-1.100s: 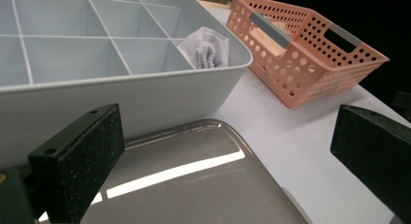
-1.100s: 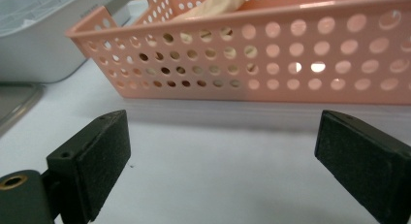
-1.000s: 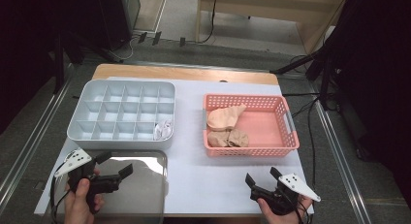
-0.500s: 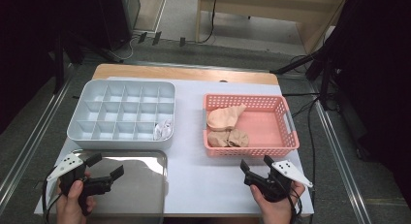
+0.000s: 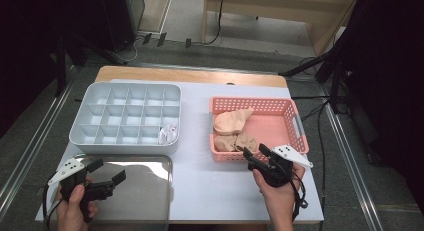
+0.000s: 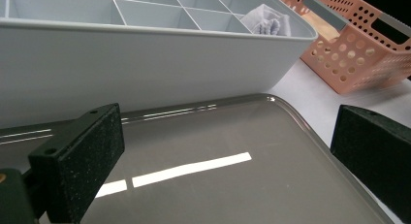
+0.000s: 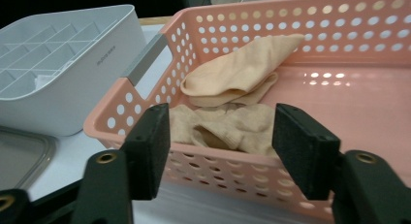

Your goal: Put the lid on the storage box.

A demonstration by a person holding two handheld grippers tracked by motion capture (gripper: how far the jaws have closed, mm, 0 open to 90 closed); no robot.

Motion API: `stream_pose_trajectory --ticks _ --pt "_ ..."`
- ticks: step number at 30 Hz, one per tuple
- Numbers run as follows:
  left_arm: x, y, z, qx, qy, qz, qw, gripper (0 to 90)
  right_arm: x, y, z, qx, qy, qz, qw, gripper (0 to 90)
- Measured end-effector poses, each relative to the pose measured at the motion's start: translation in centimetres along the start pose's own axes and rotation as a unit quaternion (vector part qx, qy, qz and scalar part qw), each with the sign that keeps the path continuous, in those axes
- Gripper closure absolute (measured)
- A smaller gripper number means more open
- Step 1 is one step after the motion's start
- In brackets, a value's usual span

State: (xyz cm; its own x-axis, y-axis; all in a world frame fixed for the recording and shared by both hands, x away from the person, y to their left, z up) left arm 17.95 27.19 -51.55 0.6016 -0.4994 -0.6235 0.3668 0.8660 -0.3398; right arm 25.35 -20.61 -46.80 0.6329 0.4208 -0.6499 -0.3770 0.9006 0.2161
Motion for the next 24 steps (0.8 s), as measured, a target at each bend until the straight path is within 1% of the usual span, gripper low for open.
stream_pose_trajectory --ticks 1,3,4,6,8,9,11,12,14,17,18,21,22,24 --pt "0.0 0.0 0.0 0.001 0.0 0.0 1.0 0.0 0.3 0.1 0.3 0.002 0.006 -0.003 1.0 48.4" --pt "0.0 0.1 0.0 0.0 -0.001 0.0 1.0 0.0 0.7 0.2 0.6 0.002 0.014 0.0 0.9999 54.3" --pt "0.0 0.2 -0.1 -0.001 0.0 0.001 1.0 0.0 1.0 0.3 0.8 -0.002 0.018 0.004 0.9998 56.7" --pt "-0.1 0.3 -0.1 -0.003 0.0 0.001 1.0 0.0 1.6 0.6 1.2 -0.008 0.029 0.0 0.9995 60.0" --pt "-0.2 0.4 -0.2 -0.004 -0.001 0.0 1.0 0.0 2.1 0.8 1.5 -0.011 0.037 0.0 0.9992 63.7" --pt "-0.2 0.5 -0.2 -0.005 -0.001 0.002 1.0 0.0 2.4 0.9 1.6 -0.009 0.046 -0.001 0.9989 65.2" --pt "-0.4 0.7 -0.3 -0.006 -0.003 -0.001 1.0 0.0 3.0 1.1 1.9 -0.002 0.063 -0.003 0.998 71.2" --pt "-0.4 0.8 -0.3 -0.006 -0.003 0.0 1.0 0.0 3.2 1.1 1.9 0.001 0.07 -0.004 0.9975 72.2" --pt "-0.5 0.9 -0.3 -0.01 -0.004 0.0 0.9999 0.0 3.7 1.1 2.1 0.007 0.081 -0.006 0.9967 72.1" --pt "-0.5 1.0 -0.3 -0.012 -0.005 0.0 0.9999 0.0 4.3 1.3 2.4 0.015 0.096 -0.019 0.9951 70.6" --pt "-0.6 1.1 -0.3 -0.012 -0.006 -0.001 0.9999 0.0 4.5 1.3 2.5 0.015 0.101 -0.022 0.9945 69.2" --pt "-0.6 1.1 -0.4 -0.007 -0.008 -0.003 0.9999 0.0 5.0 1.4 2.6 0.028 0.116 -0.033 0.9923 62.7" --pt "-0.6 1.1 -0.4 -0.008 -0.007 -0.003 0.9999 0.0 5.1 1.5 2.6 0.028 0.121 -0.037 0.9916 61.3" --pt "-0.6 1.2 -0.4 -0.011 -0.008 -0.003 0.9999 0.0 5.4 1.5 2.7 0.036 0.13 -0.04 0.99 60.8"
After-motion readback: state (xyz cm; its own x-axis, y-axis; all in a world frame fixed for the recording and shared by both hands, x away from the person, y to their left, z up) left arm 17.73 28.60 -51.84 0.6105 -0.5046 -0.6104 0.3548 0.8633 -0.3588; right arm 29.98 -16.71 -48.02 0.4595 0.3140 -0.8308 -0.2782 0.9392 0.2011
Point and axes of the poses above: each handheld gripper's, and its own axes: x roughly forward along the jaws, z roughly out of its top, y roughly to its left, the point moved 1 cm from there along x, roughly forward along the jaws, and after that the axes turned 15 degrees about y, right-handed, at the moved point
